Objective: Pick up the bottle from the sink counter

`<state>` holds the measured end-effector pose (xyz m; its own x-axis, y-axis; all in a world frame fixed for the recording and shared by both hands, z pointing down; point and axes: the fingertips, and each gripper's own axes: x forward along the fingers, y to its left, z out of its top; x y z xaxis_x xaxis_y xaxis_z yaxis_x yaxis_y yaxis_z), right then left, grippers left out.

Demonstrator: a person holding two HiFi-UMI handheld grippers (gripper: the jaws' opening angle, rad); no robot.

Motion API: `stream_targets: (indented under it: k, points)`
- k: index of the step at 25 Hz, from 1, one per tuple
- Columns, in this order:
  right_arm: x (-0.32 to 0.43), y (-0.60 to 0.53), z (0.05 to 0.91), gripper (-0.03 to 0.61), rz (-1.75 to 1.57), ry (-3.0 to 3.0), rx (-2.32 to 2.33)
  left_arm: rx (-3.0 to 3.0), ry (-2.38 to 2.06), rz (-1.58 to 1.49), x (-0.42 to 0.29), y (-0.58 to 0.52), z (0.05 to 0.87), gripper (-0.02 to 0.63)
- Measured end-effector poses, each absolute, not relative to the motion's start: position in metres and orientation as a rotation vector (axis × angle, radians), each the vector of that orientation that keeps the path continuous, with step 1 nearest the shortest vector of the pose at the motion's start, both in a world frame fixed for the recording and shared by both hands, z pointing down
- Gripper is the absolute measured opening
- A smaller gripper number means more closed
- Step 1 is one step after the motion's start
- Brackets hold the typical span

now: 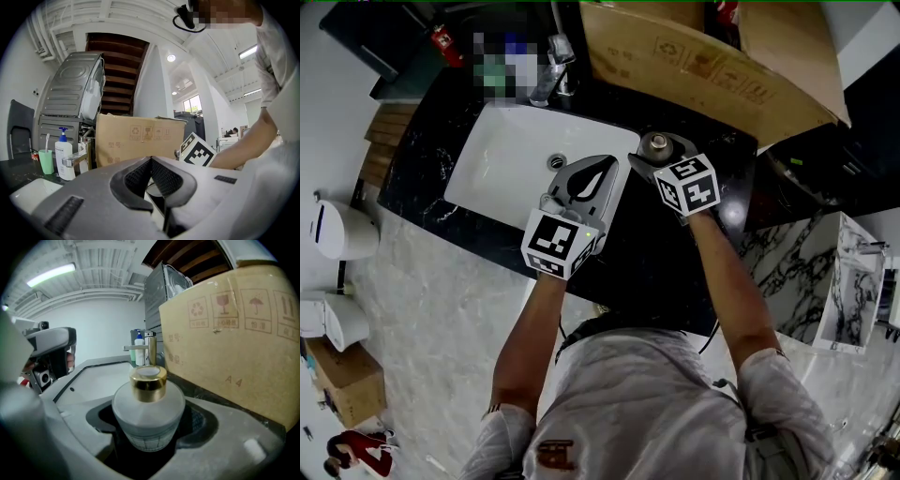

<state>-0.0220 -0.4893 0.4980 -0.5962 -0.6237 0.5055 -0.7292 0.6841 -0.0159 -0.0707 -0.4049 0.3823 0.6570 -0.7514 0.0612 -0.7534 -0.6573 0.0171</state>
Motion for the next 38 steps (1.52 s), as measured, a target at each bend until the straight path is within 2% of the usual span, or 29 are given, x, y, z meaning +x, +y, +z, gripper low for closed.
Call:
stream_targets:
  k: [9,26,38]
  points:
    - [-0.018,-0.484,0.489,0.334,0.301,-2.433,1.077,2.842,-1.279,0.079,-0.073,-0.396,0.374,0.000]
    - [-0.012,-0.414,0.385,0.334,0.188,-2.614,1.091,2.892,-1.271,-0.021,-0.063,-0.374,0.342,0.000]
    - [-0.005,-0.380,0.352,0.334,0.117,-2.654,1.109,2.916,-1.291,-0.112,-0.059,-0.353,0.317,0.000]
